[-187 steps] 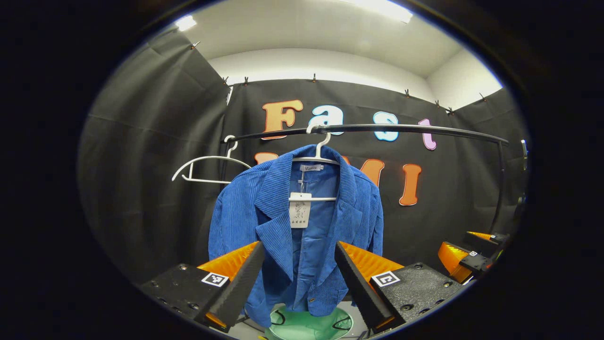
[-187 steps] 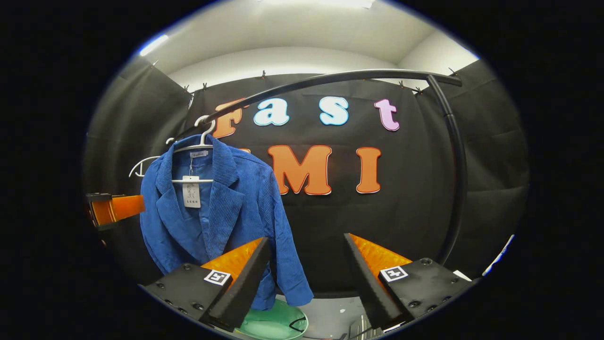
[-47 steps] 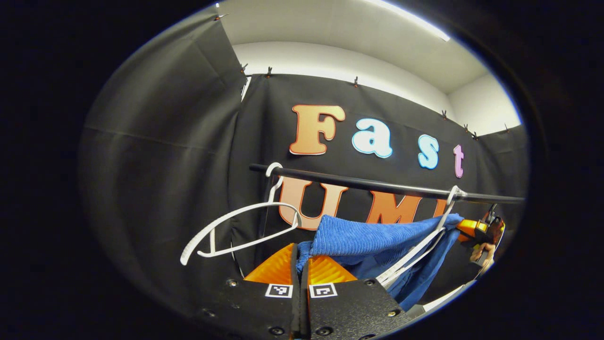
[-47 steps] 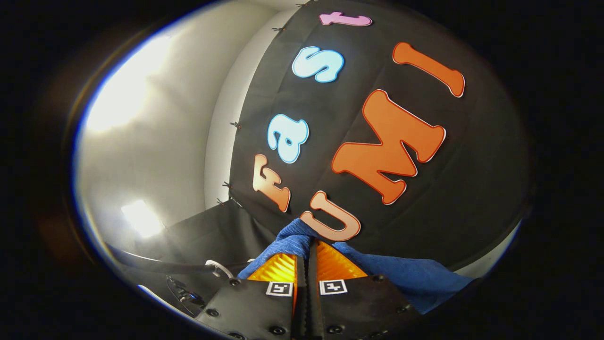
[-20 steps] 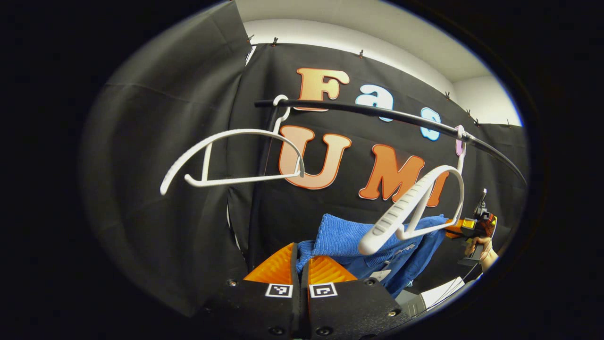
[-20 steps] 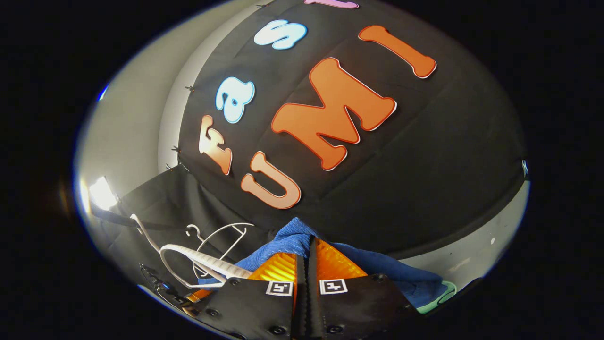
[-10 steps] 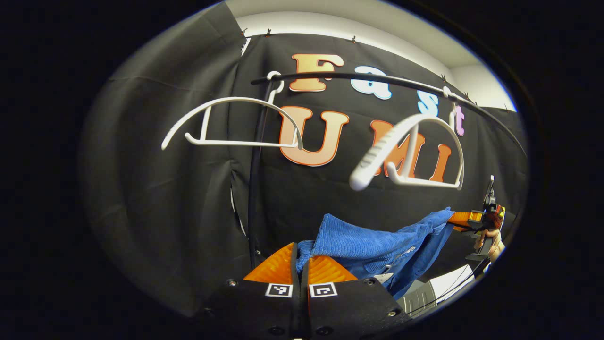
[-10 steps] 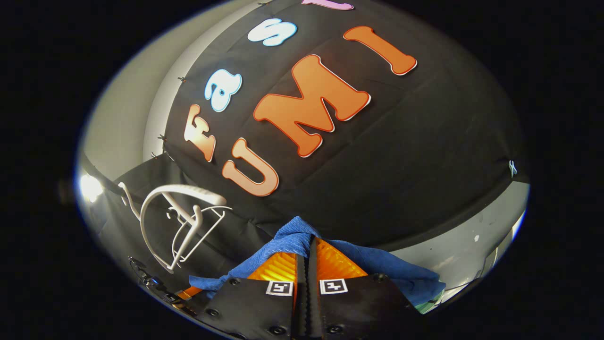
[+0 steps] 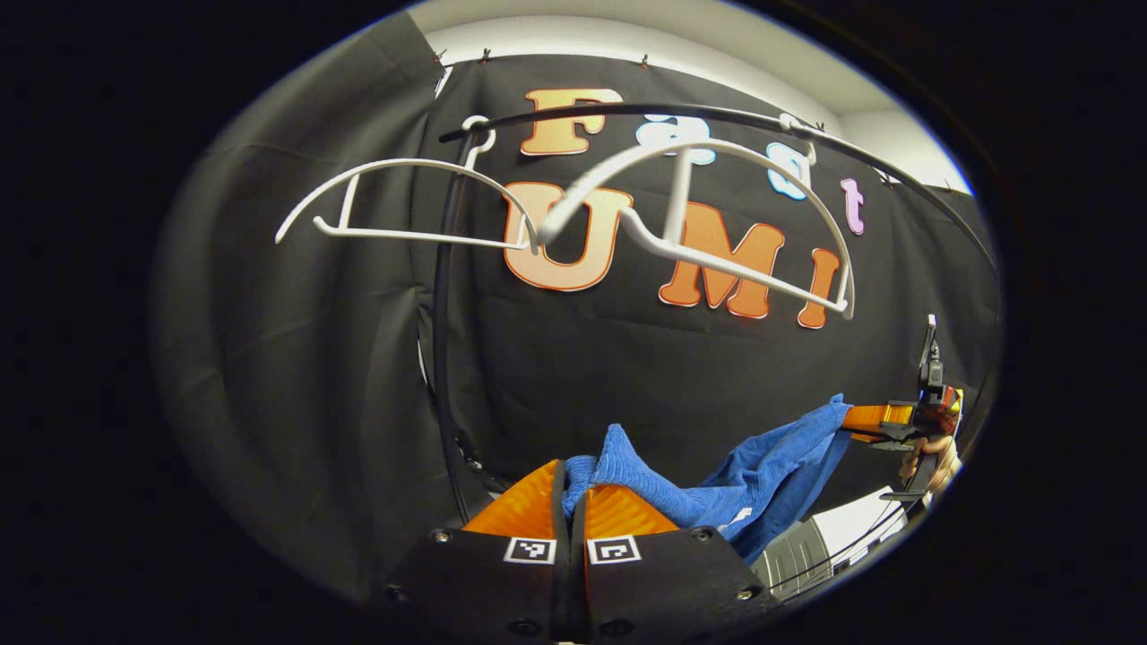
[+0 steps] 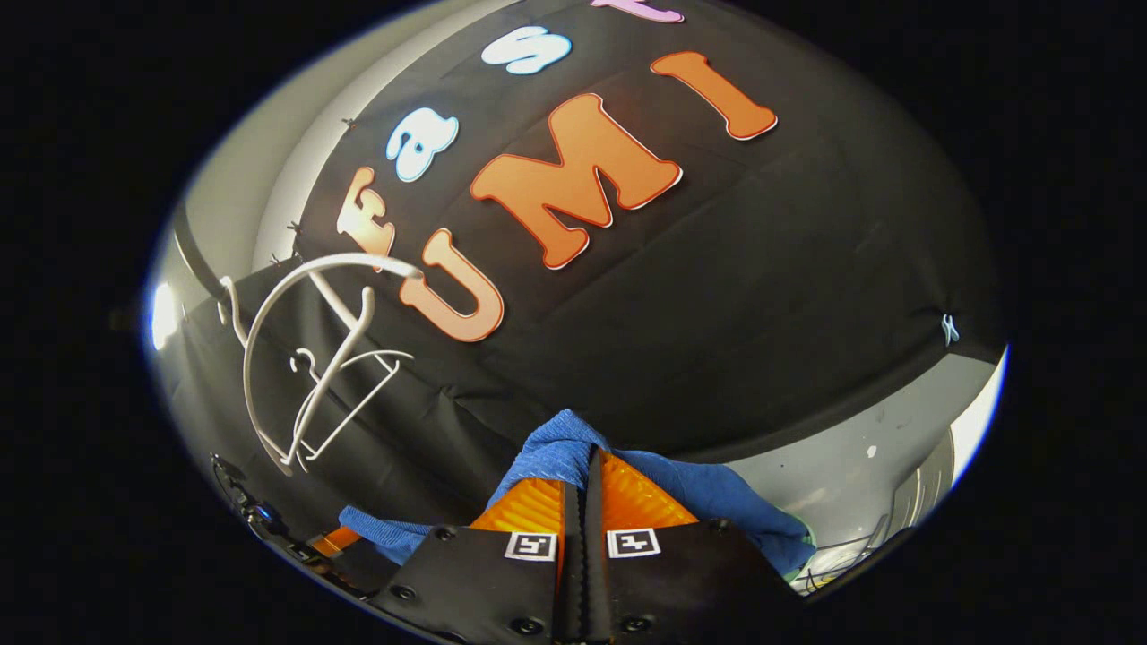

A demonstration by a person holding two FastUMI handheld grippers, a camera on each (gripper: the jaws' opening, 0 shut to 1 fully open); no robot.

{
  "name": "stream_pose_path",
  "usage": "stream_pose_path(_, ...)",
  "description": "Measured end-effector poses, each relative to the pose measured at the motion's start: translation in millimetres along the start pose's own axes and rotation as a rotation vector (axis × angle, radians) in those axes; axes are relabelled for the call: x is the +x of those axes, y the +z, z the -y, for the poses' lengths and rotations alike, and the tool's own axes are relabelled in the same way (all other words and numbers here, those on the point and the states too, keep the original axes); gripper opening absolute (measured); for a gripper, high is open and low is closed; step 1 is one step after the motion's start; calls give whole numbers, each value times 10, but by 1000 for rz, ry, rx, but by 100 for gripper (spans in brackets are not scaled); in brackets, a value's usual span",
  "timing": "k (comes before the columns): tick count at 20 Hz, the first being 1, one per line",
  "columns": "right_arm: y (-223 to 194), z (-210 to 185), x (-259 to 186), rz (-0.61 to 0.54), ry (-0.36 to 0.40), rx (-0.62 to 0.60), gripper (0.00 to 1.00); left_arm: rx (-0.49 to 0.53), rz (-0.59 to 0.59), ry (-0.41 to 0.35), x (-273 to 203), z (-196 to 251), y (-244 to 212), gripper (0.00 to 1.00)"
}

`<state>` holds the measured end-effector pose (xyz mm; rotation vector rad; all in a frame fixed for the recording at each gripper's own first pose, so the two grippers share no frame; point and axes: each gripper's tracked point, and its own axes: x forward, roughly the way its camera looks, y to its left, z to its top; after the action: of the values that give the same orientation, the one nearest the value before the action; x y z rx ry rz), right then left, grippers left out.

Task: Grasp the clothes on the hanger with both hands and then place them into the laundry hamper below.

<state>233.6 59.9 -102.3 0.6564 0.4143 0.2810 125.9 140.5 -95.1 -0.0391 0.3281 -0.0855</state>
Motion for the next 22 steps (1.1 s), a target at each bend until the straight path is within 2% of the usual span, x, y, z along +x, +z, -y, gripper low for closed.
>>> stream_pose_path(10,-493,47,-275,-54,-57,-111,7,15,-53,-81,45,705,-317,0)
stream_pose_path(15,-682,88,-409,-60,-92,-148,7,40,-83,-98,59,1056,-544,0)
stream_pose_path(22,-992,223,-489,-94,-145,-206,7,35,-167,-158,187,1488,-894,0)
